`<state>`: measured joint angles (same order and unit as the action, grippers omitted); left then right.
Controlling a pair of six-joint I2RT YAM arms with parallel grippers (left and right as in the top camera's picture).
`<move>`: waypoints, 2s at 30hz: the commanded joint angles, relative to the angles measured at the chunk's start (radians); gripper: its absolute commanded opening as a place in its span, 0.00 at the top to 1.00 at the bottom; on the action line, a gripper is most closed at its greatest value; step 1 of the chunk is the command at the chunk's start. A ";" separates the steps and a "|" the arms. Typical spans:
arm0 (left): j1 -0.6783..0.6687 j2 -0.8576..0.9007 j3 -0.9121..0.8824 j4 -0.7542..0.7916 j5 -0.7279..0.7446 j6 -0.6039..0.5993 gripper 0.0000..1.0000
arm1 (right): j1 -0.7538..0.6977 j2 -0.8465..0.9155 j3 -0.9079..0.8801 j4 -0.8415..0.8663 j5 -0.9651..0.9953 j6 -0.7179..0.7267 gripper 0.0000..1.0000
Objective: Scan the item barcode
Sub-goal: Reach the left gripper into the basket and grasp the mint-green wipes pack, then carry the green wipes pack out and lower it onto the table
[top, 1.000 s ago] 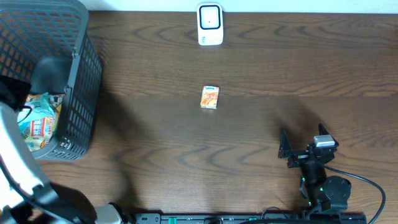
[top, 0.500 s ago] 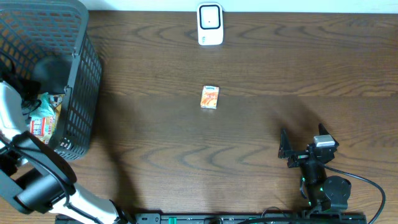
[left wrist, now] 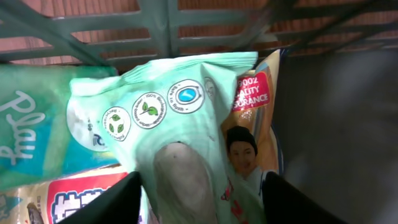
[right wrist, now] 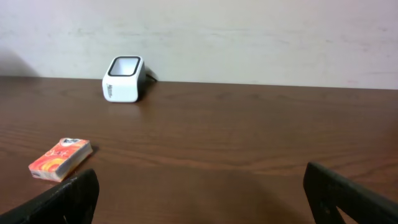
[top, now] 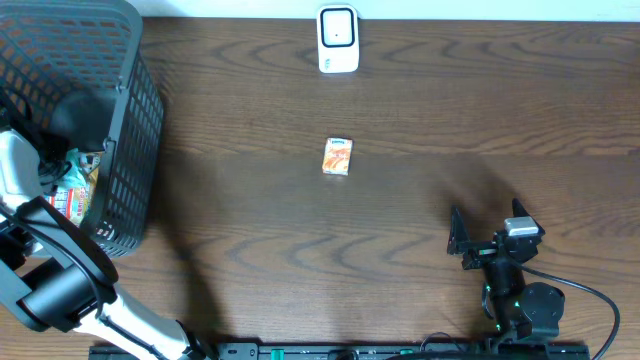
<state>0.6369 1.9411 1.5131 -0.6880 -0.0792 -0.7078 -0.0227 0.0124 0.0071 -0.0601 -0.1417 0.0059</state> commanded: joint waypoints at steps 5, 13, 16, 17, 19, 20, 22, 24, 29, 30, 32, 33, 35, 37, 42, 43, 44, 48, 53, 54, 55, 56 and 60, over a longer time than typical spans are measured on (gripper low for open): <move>0.001 0.018 -0.013 -0.026 -0.008 0.000 0.76 | 0.008 -0.004 -0.002 -0.004 0.001 -0.011 0.01; 0.001 -0.009 -0.013 -0.130 -0.006 0.041 0.93 | 0.008 -0.004 -0.002 -0.004 0.001 -0.011 0.01; 0.002 -0.069 -0.013 -0.149 0.042 0.042 0.93 | 0.008 -0.004 -0.002 -0.004 0.001 -0.011 0.01; 0.001 -0.097 -0.013 -0.149 0.063 0.041 0.94 | 0.008 -0.004 -0.002 -0.004 0.001 -0.011 0.01; 0.001 -0.188 -0.013 -0.140 0.124 0.041 0.93 | 0.008 -0.004 -0.002 -0.004 0.001 -0.011 0.01; 0.001 -0.232 -0.013 -0.131 0.149 0.041 0.93 | 0.008 -0.004 -0.002 -0.004 0.001 -0.011 0.01; 0.001 -0.317 -0.013 -0.109 0.186 0.041 0.93 | 0.008 -0.004 -0.002 -0.004 0.001 -0.011 0.01; 0.001 -0.414 -0.013 -0.081 0.211 0.041 0.93 | 0.008 -0.004 -0.002 -0.004 0.001 -0.011 0.01; -0.013 -0.644 -0.013 -0.034 0.222 0.040 0.93 | 0.008 -0.004 -0.002 -0.004 0.001 -0.011 0.01; -0.022 -0.686 -0.013 -0.022 0.226 0.040 0.93 | 0.008 -0.004 -0.002 -0.004 0.001 -0.011 0.01; -0.046 -0.752 -0.013 0.001 0.230 0.028 0.93 | 0.008 -0.004 -0.002 -0.004 0.001 -0.011 0.01; -0.066 -0.790 -0.013 0.016 0.229 0.015 0.93 | 0.008 -0.004 -0.002 -0.004 0.001 -0.011 0.01; -0.134 -0.860 -0.013 0.049 0.230 -0.028 0.93 | 0.008 -0.004 -0.002 -0.004 0.001 -0.011 0.01; -0.213 -0.899 -0.013 0.075 0.230 -0.050 0.93 | 0.008 -0.004 -0.002 -0.004 0.001 -0.011 0.01; -0.460 -0.912 -0.014 0.099 0.229 -0.056 0.92 | 0.008 -0.004 -0.002 -0.004 0.001 -0.011 0.01; -0.507 -0.901 -0.014 0.099 0.229 -0.055 0.93 | 0.008 -0.004 -0.002 -0.004 0.001 -0.011 0.01; -0.565 -0.881 -0.014 0.100 0.227 -0.052 0.93 | 0.008 -0.004 -0.002 -0.004 0.001 -0.011 0.01; -0.748 -0.766 -0.014 0.112 0.217 0.048 0.93 | 0.008 -0.004 -0.002 -0.004 0.001 -0.011 0.01; -0.900 -0.583 -0.014 0.114 0.217 0.165 0.93 | 0.008 -0.004 -0.002 -0.004 0.001 -0.011 0.01; -0.920 -0.546 -0.014 0.114 0.217 0.183 0.92 | 0.008 -0.004 -0.002 -0.004 0.001 -0.011 0.01; -0.934 -0.517 -0.014 0.113 0.218 0.194 0.93 | 0.008 -0.004 -0.002 -0.004 0.001 -0.011 0.01; -0.948 -0.483 -0.014 0.105 0.217 0.203 0.93 | 0.008 -0.004 -0.002 -0.004 0.001 -0.011 0.01; -0.975 -0.395 -0.014 0.026 0.218 0.207 0.92 | 0.008 -0.004 -0.002 -0.004 0.001 -0.011 0.01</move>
<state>-0.3244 1.5196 1.4918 -0.6205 0.1440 -0.5484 -0.0227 0.0124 0.0071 -0.0601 -0.1417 0.0059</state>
